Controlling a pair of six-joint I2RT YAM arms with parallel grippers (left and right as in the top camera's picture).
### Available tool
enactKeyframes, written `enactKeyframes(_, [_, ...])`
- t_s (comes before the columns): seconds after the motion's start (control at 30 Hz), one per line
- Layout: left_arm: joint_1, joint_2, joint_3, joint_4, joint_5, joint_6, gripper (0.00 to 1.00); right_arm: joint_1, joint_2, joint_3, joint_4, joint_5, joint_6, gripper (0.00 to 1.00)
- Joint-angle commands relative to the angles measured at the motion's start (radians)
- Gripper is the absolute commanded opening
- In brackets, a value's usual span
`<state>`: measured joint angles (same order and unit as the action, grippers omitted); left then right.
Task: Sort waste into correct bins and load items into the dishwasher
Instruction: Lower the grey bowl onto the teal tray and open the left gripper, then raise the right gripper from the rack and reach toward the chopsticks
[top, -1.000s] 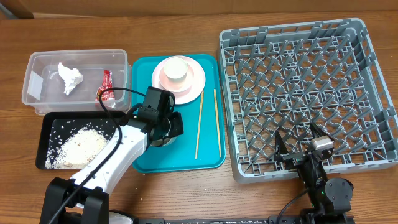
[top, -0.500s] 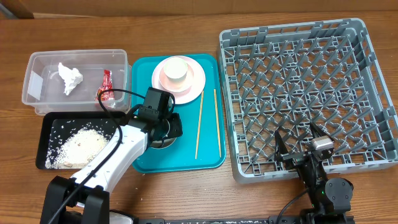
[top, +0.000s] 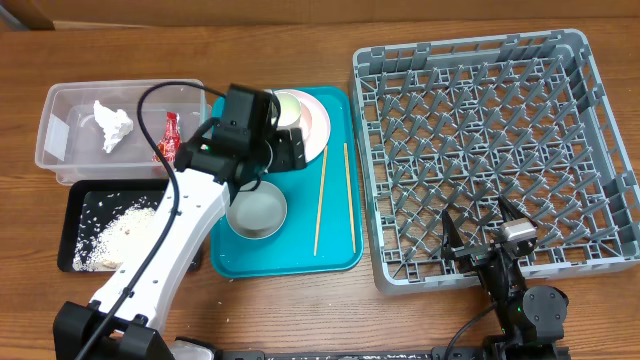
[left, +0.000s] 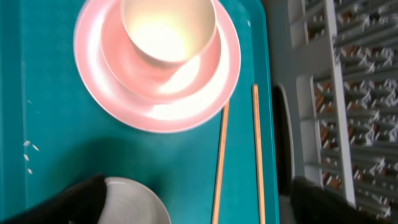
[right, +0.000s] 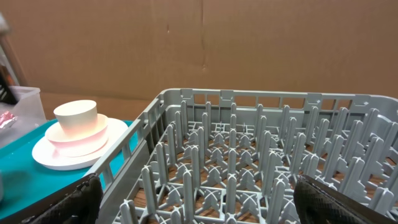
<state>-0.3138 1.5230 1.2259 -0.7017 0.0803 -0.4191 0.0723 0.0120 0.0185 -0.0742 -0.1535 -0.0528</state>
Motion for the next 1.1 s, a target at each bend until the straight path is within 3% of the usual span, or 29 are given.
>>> enactKeyframes(0.0, [0.017,0.000,0.026,0.001,-0.039,0.019,1.00,-0.003,-0.009,-0.011,0.005,-0.005,0.000,1.00])
enactKeyframes(0.33, [0.017,0.001,0.026,-0.001,-0.039,0.019,1.00,-0.003,-0.009,-0.011,0.005,-0.006,0.001,1.00])
enactKeyframes(0.5, [0.017,0.001,0.026,-0.001,-0.039,0.019,1.00,-0.003,-0.009,-0.010,0.039,-0.009,0.236,1.00])
enactKeyframes(0.6, [0.017,0.001,0.026,-0.001,-0.039,0.019,1.00,-0.003,-0.009,0.018,0.058,-0.009,0.271,1.00])
enactKeyframes(0.9, [0.017,0.001,0.026,-0.001,-0.039,0.019,1.00,-0.003,0.066,0.306,-0.108,0.006,0.271,1.00])
enactKeyframes(1.0, [0.017,0.001,0.026,-0.001,-0.039,0.019,1.00,-0.003,0.183,0.443,-0.211,0.003,0.272,1.00])
enactKeyframes(1.07, [0.017,0.001,0.026,-0.001,-0.039,0.019,1.00,-0.003,0.352,0.601,-0.345,0.001,0.271,1.00])
